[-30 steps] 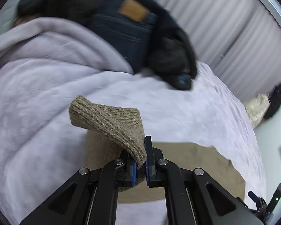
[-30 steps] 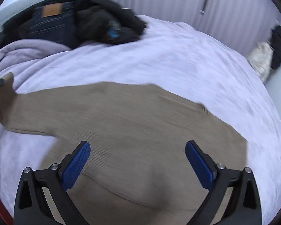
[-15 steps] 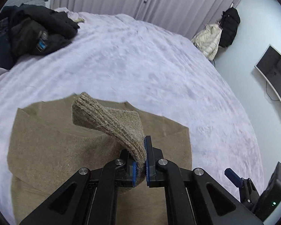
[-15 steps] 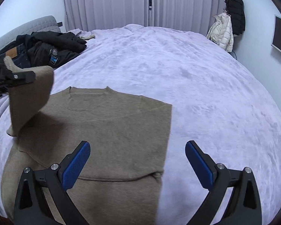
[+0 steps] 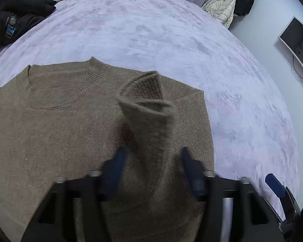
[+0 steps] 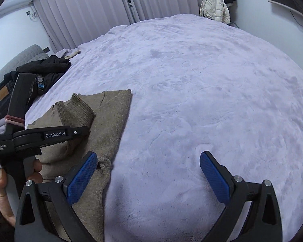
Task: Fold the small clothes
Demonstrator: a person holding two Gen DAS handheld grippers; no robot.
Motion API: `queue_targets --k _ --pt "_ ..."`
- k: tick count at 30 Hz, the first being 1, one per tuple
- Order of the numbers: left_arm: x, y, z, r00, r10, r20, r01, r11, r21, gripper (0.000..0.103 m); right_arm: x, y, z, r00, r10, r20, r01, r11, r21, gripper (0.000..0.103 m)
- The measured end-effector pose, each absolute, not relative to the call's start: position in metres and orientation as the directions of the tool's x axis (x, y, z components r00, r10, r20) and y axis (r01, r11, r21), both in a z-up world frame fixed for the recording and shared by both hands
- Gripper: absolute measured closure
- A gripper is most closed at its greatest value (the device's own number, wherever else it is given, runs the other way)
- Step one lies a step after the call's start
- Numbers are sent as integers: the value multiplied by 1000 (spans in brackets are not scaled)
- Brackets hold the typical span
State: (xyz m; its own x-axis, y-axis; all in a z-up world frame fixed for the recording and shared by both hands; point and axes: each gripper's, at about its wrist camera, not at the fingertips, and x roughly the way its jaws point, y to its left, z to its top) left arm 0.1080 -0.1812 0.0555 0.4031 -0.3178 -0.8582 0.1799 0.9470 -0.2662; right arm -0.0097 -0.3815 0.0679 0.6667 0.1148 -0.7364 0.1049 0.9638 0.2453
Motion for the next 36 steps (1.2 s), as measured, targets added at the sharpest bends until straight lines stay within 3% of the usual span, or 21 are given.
queue_targets --k 1,6,8,11,16,21,23,24,27,31,33,36 --pt "103 -175 65 445 -299 -844 163 954 -252 2 -11 -382 68 669 115 -734 106 963 248 2" --pt "74 -126 112 522 -379 -764 230 925 -302 1 -13 -371 79 696 122 -708 75 967 241 2" --pt "66 -94 120 583 -320 -747 187 947 -259 1 -8 -357 85 701 137 -700 40 972 230 2" --pt "73 -43 110 601 -206 -772 73 976 -204 1 5 -325 93 703 168 -691 -26 977 212 2" --pt "102 33 46 470 -156 -869 -86 971 -221 1 43 -251 82 636 291 -715 -208 956 204 2" --pt "90 91 20 490 -218 -844 -66 956 -285 1 73 -264 26 507 14 -862 -18 1000 6 2" --pt "86 92 28 497 -195 -845 -69 962 -263 1 64 -295 22 511 128 -850 50 983 178 2" --pt "83 89 32 503 -183 -845 -71 965 -252 1 57 -301 28 523 111 -845 94 978 186 2" --pt "69 71 50 522 -214 -826 -23 964 -264 1 34 -283 59 579 55 -814 69 991 116 2" --pt "27 35 65 552 -250 -796 116 968 -223 1 3 -226 77 590 108 -800 -76 994 78 2" --pt "16 17 59 554 -216 -804 184 974 -134 1 -5 -193 68 558 109 -823 -143 989 34 2" --pt "18 8 28 478 -81 -875 163 987 -2 1 -1 -162 39 487 14 -873 -162 984 -75 2"
